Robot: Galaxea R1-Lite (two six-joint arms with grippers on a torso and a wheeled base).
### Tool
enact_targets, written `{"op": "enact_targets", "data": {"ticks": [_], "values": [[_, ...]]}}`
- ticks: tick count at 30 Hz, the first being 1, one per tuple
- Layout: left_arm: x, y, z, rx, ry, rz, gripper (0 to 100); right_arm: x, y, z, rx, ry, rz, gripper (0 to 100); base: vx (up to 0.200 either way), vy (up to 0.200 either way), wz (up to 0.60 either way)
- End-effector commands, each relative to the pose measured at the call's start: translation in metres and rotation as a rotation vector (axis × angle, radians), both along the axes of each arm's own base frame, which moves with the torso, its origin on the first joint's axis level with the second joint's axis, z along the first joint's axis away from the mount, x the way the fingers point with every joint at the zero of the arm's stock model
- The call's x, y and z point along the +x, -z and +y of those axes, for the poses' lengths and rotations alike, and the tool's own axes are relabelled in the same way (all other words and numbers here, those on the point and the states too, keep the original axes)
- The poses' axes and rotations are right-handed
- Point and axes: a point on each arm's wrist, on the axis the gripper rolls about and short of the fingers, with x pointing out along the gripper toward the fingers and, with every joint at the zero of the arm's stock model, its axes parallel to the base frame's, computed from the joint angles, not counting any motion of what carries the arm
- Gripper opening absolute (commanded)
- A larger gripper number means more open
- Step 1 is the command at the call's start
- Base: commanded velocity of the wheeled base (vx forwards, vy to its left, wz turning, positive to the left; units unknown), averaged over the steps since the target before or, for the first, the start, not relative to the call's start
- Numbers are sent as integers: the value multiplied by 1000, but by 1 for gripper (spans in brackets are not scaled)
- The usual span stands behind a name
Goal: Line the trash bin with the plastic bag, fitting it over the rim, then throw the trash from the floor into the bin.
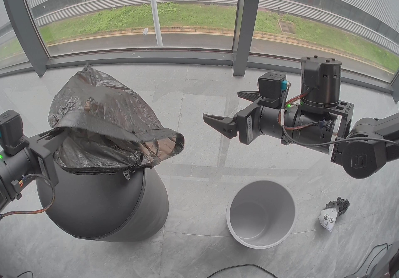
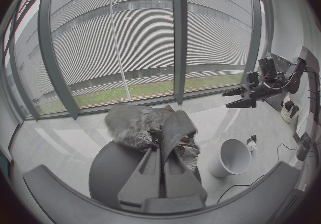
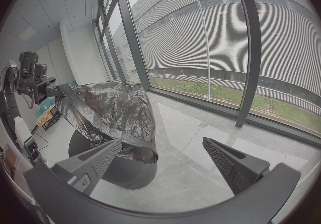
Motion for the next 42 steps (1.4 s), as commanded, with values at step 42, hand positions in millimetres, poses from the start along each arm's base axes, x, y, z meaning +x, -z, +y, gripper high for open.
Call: {"op": "enact_targets", "data": {"ticks": [42], "values": [[-41,-14,45,-88,-88,-186,0,68,99,101,-24,-32,4,100,0,0,0]]}}
